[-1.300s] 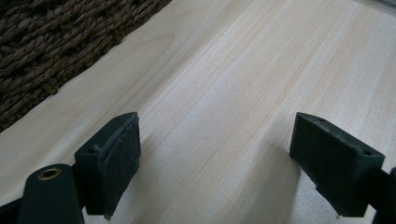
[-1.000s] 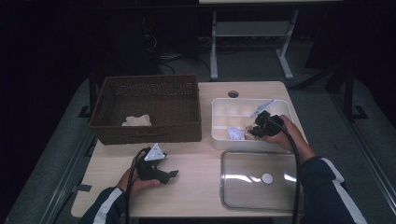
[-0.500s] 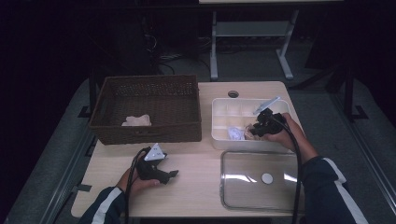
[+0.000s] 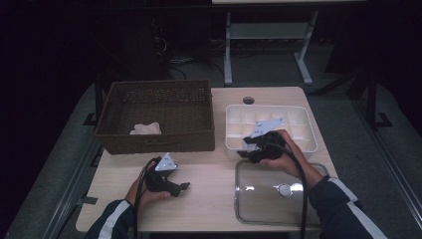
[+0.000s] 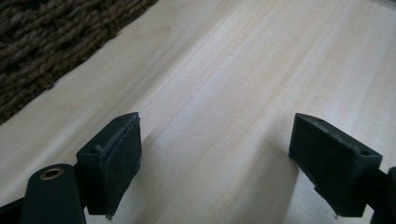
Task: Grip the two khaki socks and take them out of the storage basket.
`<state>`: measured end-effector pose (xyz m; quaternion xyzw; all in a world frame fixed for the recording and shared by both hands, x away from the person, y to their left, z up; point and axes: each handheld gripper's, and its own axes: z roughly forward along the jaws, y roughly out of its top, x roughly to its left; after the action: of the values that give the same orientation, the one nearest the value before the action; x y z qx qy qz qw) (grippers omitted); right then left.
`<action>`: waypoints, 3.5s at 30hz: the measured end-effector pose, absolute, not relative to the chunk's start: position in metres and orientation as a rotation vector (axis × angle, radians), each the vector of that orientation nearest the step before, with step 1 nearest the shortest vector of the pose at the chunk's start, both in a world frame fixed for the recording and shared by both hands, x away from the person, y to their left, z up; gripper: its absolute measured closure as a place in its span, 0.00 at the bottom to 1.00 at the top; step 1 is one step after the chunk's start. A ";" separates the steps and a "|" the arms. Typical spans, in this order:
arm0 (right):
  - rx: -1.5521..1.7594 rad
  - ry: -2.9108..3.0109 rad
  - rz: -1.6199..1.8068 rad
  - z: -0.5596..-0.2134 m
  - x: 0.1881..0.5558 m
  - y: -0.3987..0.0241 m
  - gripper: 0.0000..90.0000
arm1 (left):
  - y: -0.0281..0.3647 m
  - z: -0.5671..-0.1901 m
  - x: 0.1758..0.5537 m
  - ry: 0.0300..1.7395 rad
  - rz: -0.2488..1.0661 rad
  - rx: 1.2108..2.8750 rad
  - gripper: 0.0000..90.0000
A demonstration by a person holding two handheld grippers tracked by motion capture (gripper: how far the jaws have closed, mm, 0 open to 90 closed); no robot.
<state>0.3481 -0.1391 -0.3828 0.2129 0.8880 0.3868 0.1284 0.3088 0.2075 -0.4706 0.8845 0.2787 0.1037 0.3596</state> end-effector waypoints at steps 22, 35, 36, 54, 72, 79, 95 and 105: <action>0.331 2.736 1.072 -0.435 0.300 -0.067 0.29 | 0.257 -0.324 0.354 0.649 0.607 2.162 0.20; 0.312 2.775 1.048 -0.444 0.309 -0.074 0.31 | 0.272 -0.340 0.452 0.848 0.564 2.320 0.25; 0.309 2.774 1.045 -0.445 0.310 -0.075 0.31 | 0.274 -0.342 0.457 0.863 0.548 2.333 0.25; 0.259 2.910 1.007 -0.453 0.317 -0.076 0.35 | 0.290 -0.391 0.510 1.033 0.299 2.713 0.23; 0.106 3.020 0.943 -0.458 0.310 -0.069 0.32 | 0.290 -0.420 0.521 1.166 0.124 2.836 0.75; 0.136 2.994 0.955 -0.456 0.310 -0.070 0.32 | 0.287 -0.401 0.514 1.108 0.364 2.777 0.92; 0.225 2.932 1.025 -0.450 0.312 -0.075 0.32 | 0.268 -0.359 0.489 0.988 0.570 2.503 0.93; 0.264 2.903 1.106 -0.442 0.310 -0.082 0.30 | 0.249 -0.338 0.468 0.919 0.647 2.386 0.93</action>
<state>0.3099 -0.0817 -0.4417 0.0848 0.9310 0.3547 0.0117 0.4679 0.2493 -0.3377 0.8760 0.3375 0.2377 0.2495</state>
